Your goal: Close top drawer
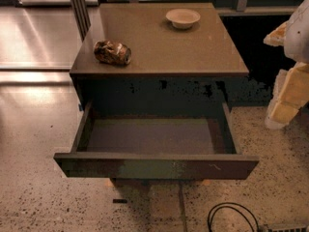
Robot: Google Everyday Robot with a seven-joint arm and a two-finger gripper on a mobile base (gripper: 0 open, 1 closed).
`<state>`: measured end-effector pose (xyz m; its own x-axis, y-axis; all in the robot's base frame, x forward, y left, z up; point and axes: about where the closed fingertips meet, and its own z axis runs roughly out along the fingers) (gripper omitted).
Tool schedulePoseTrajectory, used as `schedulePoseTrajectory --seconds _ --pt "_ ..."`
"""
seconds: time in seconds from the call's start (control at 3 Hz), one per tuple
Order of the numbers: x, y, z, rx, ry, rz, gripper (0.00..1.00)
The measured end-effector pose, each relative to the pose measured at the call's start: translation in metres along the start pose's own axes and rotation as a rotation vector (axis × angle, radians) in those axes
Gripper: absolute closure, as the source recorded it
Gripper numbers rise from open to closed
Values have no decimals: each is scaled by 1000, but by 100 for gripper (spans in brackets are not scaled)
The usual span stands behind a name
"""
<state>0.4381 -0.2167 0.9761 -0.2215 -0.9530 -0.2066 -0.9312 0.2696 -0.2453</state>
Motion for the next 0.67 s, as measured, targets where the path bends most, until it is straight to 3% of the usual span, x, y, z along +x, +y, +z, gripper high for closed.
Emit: schedulePoseTrajectory --seconds 0.67 --pt "0 3 4 -16 -5 -12 0"
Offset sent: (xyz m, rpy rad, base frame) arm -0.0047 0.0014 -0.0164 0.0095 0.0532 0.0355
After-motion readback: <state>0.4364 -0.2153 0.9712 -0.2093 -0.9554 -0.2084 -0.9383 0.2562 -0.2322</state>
